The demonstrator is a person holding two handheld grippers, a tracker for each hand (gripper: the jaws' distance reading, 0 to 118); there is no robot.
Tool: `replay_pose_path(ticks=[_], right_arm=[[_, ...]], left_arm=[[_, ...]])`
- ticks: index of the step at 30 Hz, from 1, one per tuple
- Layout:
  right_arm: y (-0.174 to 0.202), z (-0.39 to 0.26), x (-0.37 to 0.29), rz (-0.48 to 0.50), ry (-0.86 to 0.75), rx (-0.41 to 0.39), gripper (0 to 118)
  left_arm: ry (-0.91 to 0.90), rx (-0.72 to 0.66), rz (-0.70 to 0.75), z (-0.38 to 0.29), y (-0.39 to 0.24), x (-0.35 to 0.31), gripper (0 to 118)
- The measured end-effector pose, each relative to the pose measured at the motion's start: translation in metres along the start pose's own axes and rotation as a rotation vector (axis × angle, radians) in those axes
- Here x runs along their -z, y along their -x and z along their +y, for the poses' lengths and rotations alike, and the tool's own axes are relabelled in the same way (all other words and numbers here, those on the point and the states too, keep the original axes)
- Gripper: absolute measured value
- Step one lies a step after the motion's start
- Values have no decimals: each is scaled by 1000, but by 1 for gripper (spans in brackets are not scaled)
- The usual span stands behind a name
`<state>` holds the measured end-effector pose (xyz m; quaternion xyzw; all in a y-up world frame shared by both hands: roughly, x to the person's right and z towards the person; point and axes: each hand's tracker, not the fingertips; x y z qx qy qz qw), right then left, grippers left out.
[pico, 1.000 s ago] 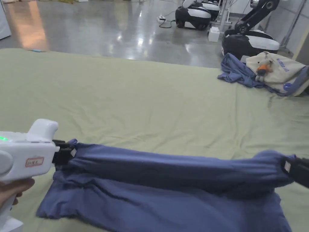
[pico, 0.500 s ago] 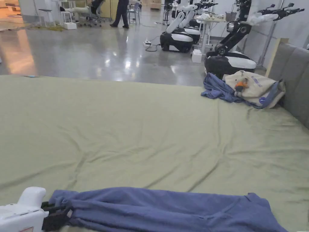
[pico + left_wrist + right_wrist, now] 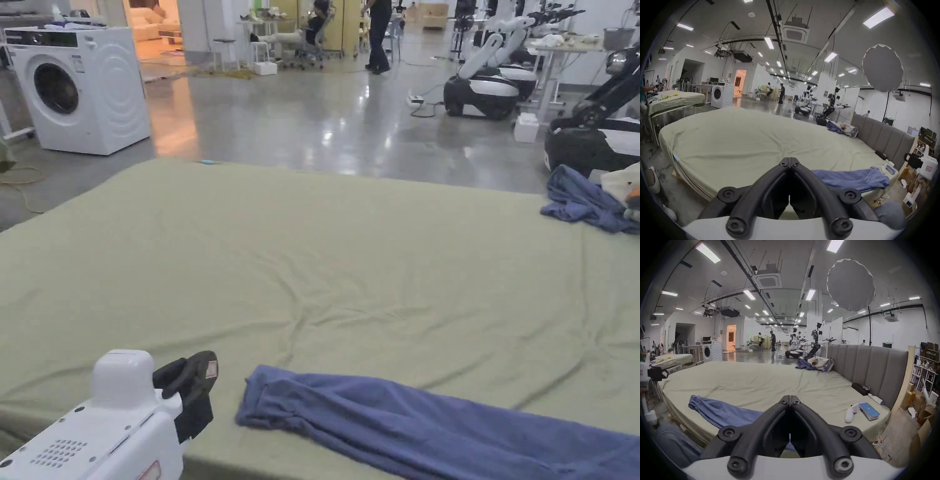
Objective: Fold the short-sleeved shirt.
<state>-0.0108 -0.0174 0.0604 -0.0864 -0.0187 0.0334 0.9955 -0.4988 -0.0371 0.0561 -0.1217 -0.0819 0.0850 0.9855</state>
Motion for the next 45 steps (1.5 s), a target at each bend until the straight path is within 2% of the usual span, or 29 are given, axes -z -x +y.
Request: replay_pose_path(ticks=[1, 3, 4, 5, 6, 7, 8, 10, 12, 15, 18, 23, 24, 25, 26, 27, 28, 30, 31, 32, 34, 35, 37, 39, 40, 41, 42, 43, 45], right_arm=[[-4, -5, -10, 5, -42, 30, 1], [-7, -4, -10, 35, -22, 42, 1], [-8, -4, -10, 34, -20, 44, 1], [-5, -5, -3, 43, 1, 32, 1], [-6, -6, 0, 62, 4, 33, 1], [-5, -5, 3, 55, 11, 31, 1], [-6, -6, 4, 59, 17, 30, 1], [-1, -5, 10, 69, 24, 13, 1], [-4, -4, 18, 97, 41, 11, 1], [-9, -6, 37, 101, 67, -10, 1], [-7, -5, 49, 110, 75, -24, 1], [2, -3, 58, 127, 81, 0, 1], [3, -4, 60, 132, 86, 10, 1], [6, -4, 60, 139, 91, 20, 1], [7, -4, 60, 140, 96, 28, 2], [7, -4, 59, 145, 100, 28, 2], [7, -4, 59, 149, 105, 30, 2], [8, -1, 55, 168, 113, 56, 2], [5, 0, 53, 169, 115, 64, 2], [3, 0, 51, 167, 116, 66, 2], [-8, 0, 45, 154, 110, 70, 2], [-11, 0, 42, 150, 109, 72, 2], [-21, 1, 32, 138, 100, 77, 2], [-30, 0, 24, 119, 102, 81, 2], [-36, -2, 18, 113, 103, 96, 2], [-42, -6, 15, 113, 105, 113, 2], [-48, -9, 12, 116, 121, 145, 2], [-52, -11, 8, 114, 135, 176, 2], [-58, -16, 0, 103, 133, 193, 2]], left_arm=[[43, 19, -2, -5, 8, 11, 0], [150, -36, -34, -1, 33, 41, 0], [284, -143, -139, 11, 53, 61, 12], [392, -253, -155, 11, 72, 85, 69], [599, -372, -191, 8, 98, 120, 118], [568, -554, -206, -1, 126, 136, 118], [655, -654, -317, -1, 140, 154, 118], [675, -855, -346, -19, 174, 181, 118], [718, -912, -327, -41, 195, 201, 118], [781, -951, -504, -59, 207, 212, 118], [749, -956, -534, -56, 208, 226, 118], [907, -708, -640, -53, 164, 252, 118], [912, -705, -635, -52, 160, 255, 109], [912, -726, -641, -51, 158, 259, 72], [921, -741, -646, -51, 156, 260, 11], [973, -732, -656, -52, 152, 262, 11], [983, -625, -597, -54, 146, 261, 11], [1018, -535, -687, -54, 145, 261, 11], [995, -535, -625, -50, 148, 261, 11], [1013, -610, -553, -49, 153, 262, 11], [965, -589, -446, -29, 165, 258, 11], [972, -572, -441, -19, 168, 255, 11], [941, -494, -464, 13, 124, 218, 11], [961, -345, -382, 37, 96, 207, 11], [923, -250, -299, 53, 81, 208, 11], [944, -186, -292, 59, 60, 210, 11], [1030, -177, -244, 62, 26, 209, 11], [1044, -52, -222, 66, -14, 212, 11], [1036, 0, -243, 72, -60, 228, 11]])
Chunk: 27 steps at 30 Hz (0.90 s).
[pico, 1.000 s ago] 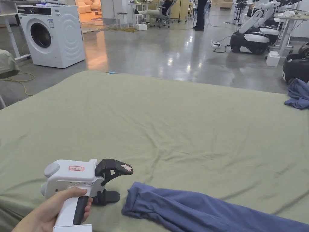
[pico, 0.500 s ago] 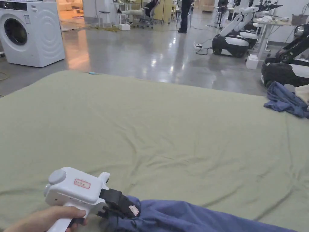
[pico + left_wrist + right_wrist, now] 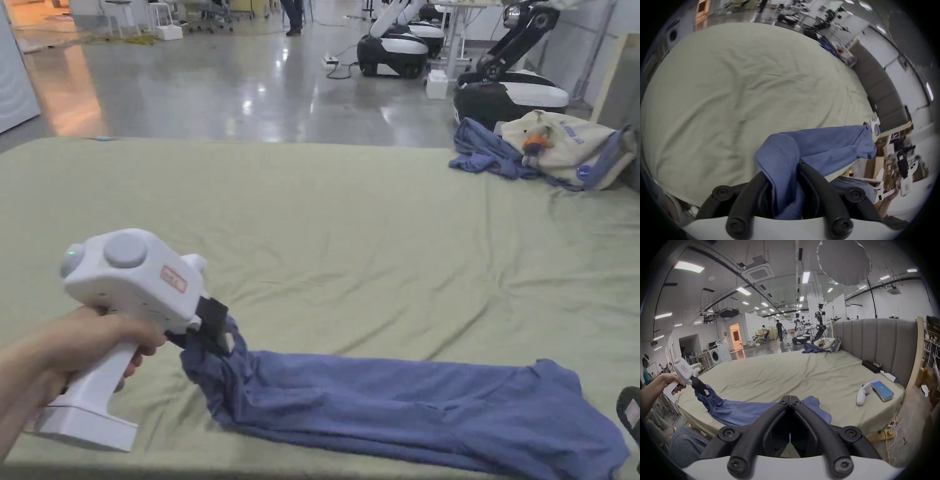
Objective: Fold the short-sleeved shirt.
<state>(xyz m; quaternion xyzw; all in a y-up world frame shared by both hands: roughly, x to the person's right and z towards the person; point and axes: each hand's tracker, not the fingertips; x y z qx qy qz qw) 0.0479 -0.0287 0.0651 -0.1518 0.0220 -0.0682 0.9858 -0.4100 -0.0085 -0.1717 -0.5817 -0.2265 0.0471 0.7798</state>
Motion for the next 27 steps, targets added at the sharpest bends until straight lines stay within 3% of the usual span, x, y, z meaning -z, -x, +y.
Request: replay_pose_path(ticks=[2, 5, 10, 12, 14, 15, 16, 19, 20, 23, 24, 25, 26, 27], right_arm=[[-4, -3, -12, -7, 3, 6, 2], [-14, -4, -31, -7, -13, 25, 2], [-37, -7, -55, -54, -17, 35, 2], [-47, -7, -59, -75, -15, 45, 2], [-55, -8, -63, -89, -19, 64, 2], [-58, -8, -65, -98, -20, 66, 2], [-60, -8, -65, -101, -21, 65, 2], [-65, -10, -65, -121, -18, 73, 2], [-67, -11, -65, -118, -17, 81, 2], [-66, -15, -64, -103, -23, 92, 2], [-65, -15, -62, -101, -21, 90, 2], [-64, -16, -60, -100, -19, 89, 2], [-63, -18, -58, -91, -18, 91, 2], [-63, -19, -55, -82, -15, 93, 2]], left_arm=[[30, 83, 11, 12, -59, 27, 11], [79, 202, 143, 28, -105, 79, 11], [170, 201, 98, 42, -134, 155, 12], [185, 187, 91, 48, -137, 160, 23], [172, 118, -41, 57, -133, 155, 42], [153, 28, -201, 57, -133, 148, 94], [123, -50, -369, 57, -130, 136, 113], [93, -185, -683, 49, -121, 103, 114], [53, -197, -710, 44, -117, 93, 115], [-221, -45, -541, 10, -106, 54, 114], [-337, -22, -419, -3, -104, 48, 112], [-451, 6, -251, -17, -102, 45, 99], [-528, 66, -70, -28, -107, 51, 53], [-571, 107, 60, -25, -106, 66, 0]])
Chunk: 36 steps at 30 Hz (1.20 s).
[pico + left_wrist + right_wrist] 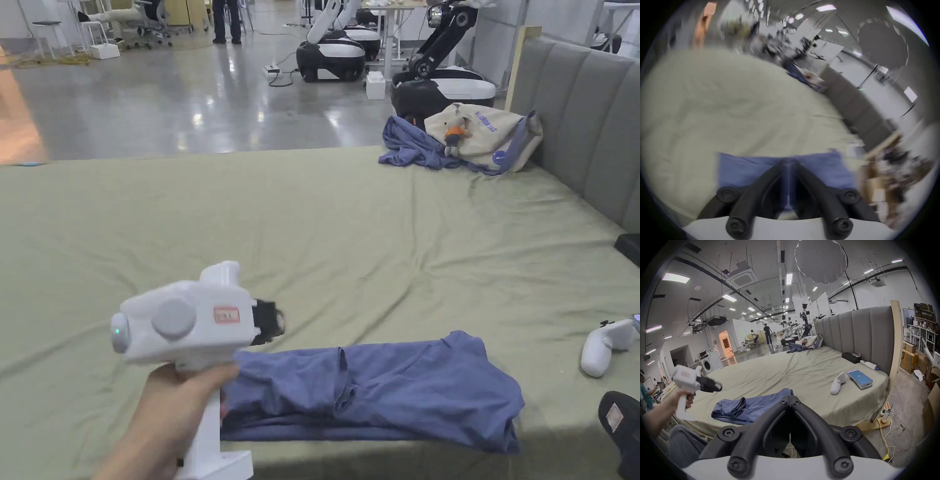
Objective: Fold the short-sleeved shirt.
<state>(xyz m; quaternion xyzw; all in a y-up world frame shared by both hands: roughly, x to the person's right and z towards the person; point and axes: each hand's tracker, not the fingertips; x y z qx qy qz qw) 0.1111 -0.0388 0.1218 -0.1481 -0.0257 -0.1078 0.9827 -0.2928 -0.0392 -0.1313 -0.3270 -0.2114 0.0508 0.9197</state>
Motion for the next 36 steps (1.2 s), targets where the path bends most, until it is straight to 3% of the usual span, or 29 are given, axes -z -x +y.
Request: replay_pose_path(ticks=[1, 3, 6, 8, 9, 12, 15, 19, 22, 28, 33, 36], right_arm=[[1, -1, 3, 4, 7, -1, 2], [3, -4, 9, 11, 17, -7, 2], [5, -6, 15, 10, 36, -17, 2], [4, -6, 16, 4, 38, -16, 2], [2, -5, 15, 1, 40, -11, 2], [-1, -3, 13, -20, 29, -5, 2], [-3, -2, 12, -28, 27, -1, 2], [5, 3, 10, -40, 11, -19, 2], [20, 9, 1, -57, -77, -87, 2], [63, 25, -9, -130, -260, -244, 2], [86, 29, 0, -110, -248, -258, 2], [95, 26, 3, -111, -229, -259, 2]], left_arm=[[-87, 52, 69, -21, -6, 5, 0], [44, 39, -35, -45, -15, 24, 0], [19, 181, 12, -71, -53, 59, 0], [64, 262, 121, -86, -71, 87, 0], [119, 259, 116, -96, -75, 101, 0], [-15, 260, 131, -107, -88, 101, 0], [-42, 186, 1, -94, -86, 101, 0], [-105, 131, 8, -56, -72, 50, 0], [-244, 99, 7, -33, -47, -29, 0], [-534, 84, 250, -47, -1, -183, 0], [-512, 124, 390, -83, 22, -220, 0], [-429, 41, 360, -84, 35, -211, 0]])
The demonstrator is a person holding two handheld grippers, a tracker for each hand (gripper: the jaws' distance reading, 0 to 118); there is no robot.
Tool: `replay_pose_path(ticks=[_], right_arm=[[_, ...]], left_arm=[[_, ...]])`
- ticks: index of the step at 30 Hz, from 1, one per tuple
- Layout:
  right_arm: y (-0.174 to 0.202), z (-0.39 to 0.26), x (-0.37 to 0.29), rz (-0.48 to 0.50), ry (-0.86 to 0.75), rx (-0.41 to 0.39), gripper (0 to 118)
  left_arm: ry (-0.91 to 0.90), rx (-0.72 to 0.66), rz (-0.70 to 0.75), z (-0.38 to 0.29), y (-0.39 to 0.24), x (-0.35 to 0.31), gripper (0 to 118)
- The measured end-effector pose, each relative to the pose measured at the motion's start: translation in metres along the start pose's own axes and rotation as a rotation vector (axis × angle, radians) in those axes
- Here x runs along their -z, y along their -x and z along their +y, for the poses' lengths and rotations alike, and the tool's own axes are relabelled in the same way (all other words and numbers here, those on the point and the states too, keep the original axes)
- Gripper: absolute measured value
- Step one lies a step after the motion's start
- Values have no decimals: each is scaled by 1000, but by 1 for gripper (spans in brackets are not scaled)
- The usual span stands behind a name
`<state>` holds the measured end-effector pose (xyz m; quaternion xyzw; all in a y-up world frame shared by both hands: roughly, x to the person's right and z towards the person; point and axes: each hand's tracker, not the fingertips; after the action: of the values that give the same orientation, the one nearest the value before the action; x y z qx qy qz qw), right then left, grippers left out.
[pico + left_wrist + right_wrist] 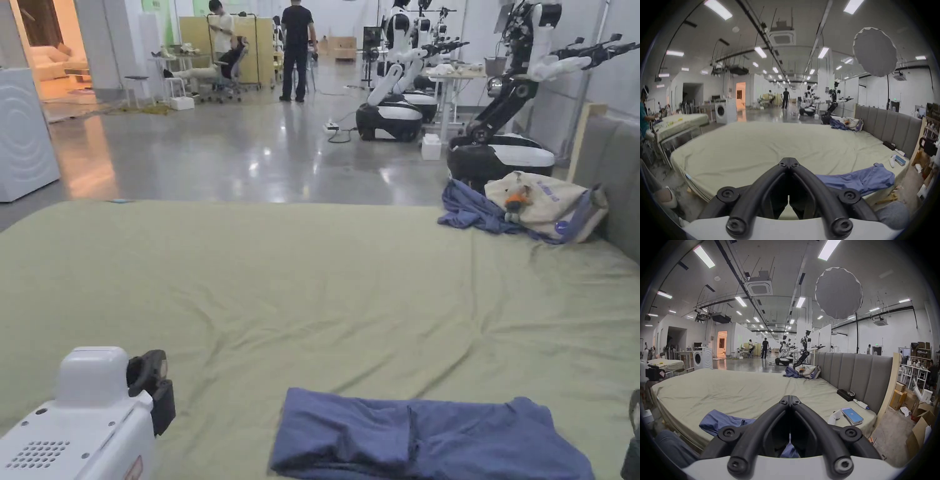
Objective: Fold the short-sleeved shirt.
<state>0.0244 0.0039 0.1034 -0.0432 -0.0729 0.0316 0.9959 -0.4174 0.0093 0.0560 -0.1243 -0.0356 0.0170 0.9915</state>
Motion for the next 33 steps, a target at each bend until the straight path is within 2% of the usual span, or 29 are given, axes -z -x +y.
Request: replay_pose_path(ticks=[1, 2, 3, 4, 5, 6, 7, 9, 12, 14, 16, 17, 18, 19, 20, 21, 22, 23, 24, 25, 26, 27, 29, 33], right_arm=[[1, 0, 1, 6, 5, 6, 2], [0, 0, 2, 28, 18, 18, 2], [0, 0, 3, 36, 28, 24, 2], [1, 0, 4, 38, 32, 21, 2], [0, -1, 6, 44, 35, 12, 2], [1, -2, 8, 47, 40, 3, 2], [1, -5, 10, 46, 44, -5, 2], [0, -9, 15, 58, 55, -6, 2], [-4, -15, 25, 55, 87, -23, 2], [-7, -19, 35, 40, 102, -34, 2], [-10, -22, 44, 31, 112, -35, 2], [-10, -23, 49, 23, 116, -36, 2], [-11, -23, 54, 16, 122, -36, 2], [-11, -25, 59, 13, 125, -33, 2], [-11, -25, 62, 13, 128, -32, 2], [-11, -26, 66, 17, 136, -30, 2], [-10, -27, 68, 17, 137, -28, 2], [-9, -27, 70, 19, 137, -25, 2], [-8, -26, 71, 26, 137, -24, 2], [-6, -26, 71, 26, 136, -23, 2], [-5, -27, 71, 33, 135, -18, 2], [-4, -27, 70, 43, 135, -17, 2], [0, -27, 68, 47, 135, -23, 2], [2, -28, 61, 59, 135, -2, 2]], left_arm=[[17, -27, -51, -1, 3, 7, 0], [43, -73, -110, -1, 8, 19, 6], [145, -194, -270, 2, 20, 41, 61], [243, -379, -490, -1, 35, 73, 118], [356, -513, -595, -11, 38, 111, 118], [458, -584, -747, -17, 40, 146, 118], [608, -670, -778, -39, 38, 178, 118], [802, -684, -711, -59, 38, 232, 118], [893, -660, -648, -89, 45, 279, 118], [981, -757, -777, -109, 38, 298, 118], [908, -783, -847, -113, 26, 300, 118], [842, -737, -810, -109, 21, 297, 110], [731, -667, -730, -103, 14, 287, 37], [701, -560, -643, -103, 10, 288, 10], [719, -594, -583, -111, 6, 282, 10], [800, -729, -764, -119, 7, 284, 10], [851, -762, -854, -117, 3, 277, 10], [804, -649, -766, -110, 7, 272, 10], [796, -592, -706, -107, 35, 285, 10], [802, -618, -652, -103, 60, 288, 10], [833, -696, -687, -100, 82, 288, 10], [838, -697, -673, -90, 103, 288, 10], [797, -591, -577, -58, 116, 255, 10], [810, -504, -380, -14, 190, 235, 10]])
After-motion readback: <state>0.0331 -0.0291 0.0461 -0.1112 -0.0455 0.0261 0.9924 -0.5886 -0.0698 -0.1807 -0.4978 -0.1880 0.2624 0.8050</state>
